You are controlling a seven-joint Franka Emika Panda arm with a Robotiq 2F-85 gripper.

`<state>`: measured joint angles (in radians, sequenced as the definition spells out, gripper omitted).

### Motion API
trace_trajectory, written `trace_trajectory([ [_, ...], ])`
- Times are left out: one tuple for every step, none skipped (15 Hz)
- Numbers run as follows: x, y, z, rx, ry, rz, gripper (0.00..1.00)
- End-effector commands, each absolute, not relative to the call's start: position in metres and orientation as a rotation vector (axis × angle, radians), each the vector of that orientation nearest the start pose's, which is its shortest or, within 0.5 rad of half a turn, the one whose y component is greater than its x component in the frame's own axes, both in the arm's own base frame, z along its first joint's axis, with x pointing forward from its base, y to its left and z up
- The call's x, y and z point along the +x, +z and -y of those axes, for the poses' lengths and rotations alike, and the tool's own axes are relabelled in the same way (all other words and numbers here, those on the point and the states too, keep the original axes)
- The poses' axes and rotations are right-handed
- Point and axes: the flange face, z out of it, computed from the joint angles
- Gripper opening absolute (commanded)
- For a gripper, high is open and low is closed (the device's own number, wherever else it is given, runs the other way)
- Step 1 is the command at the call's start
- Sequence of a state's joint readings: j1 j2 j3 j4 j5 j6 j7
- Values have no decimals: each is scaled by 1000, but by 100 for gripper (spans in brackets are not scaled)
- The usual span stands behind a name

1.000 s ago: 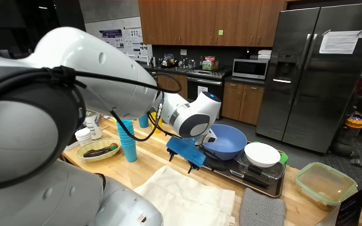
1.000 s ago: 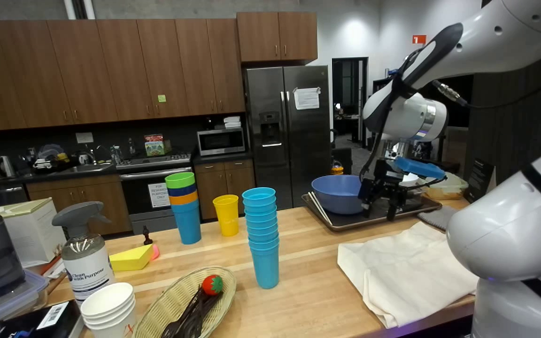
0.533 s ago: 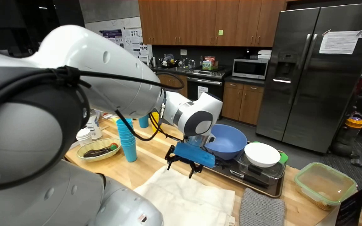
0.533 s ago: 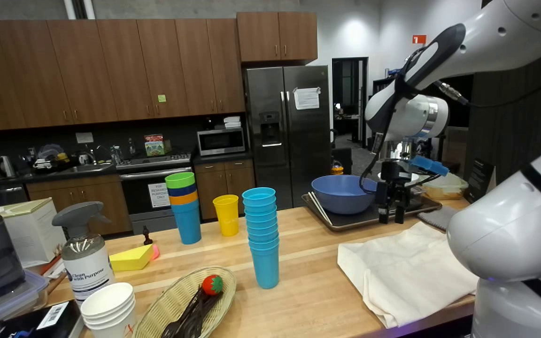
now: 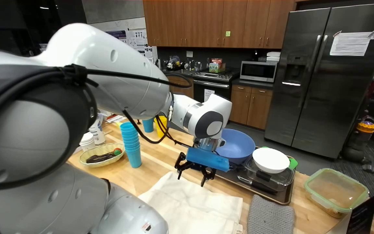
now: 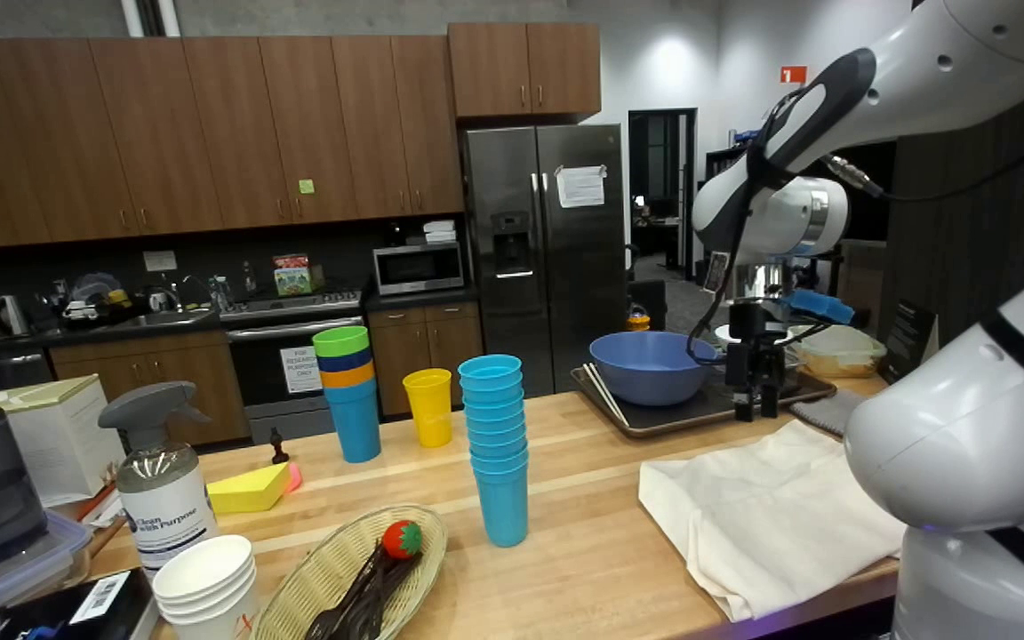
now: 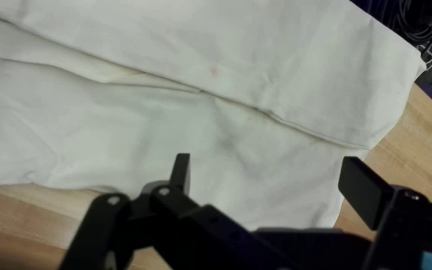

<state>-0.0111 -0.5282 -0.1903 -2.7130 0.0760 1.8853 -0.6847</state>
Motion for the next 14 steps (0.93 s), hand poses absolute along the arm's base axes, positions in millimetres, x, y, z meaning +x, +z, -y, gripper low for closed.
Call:
trace_trajectory([
  [322,365,56,-2778,311,647,100],
  [322,365,57,-2788,314,613,100],
  [322,365,58,-2792,315,598,100],
  [322,365,58,-2795,316,589,100],
  [322,365,58,-2796,316,585,100],
  [322,365,58,-2796,317,584,100],
  [322,365,58,-2797,317,583,100],
  [322,365,58,-2797,317,583,100],
  [322,365,58,-2797,317,583,100],
  [322,365,58,-2797,317,582,100],
  [322,365,58,-2797,317,583,100],
  [322,365,58,-2797,317,582,100],
  [322,365,58,-2797,317,582,100],
  [322,365,58,-2797,317,582,100],
])
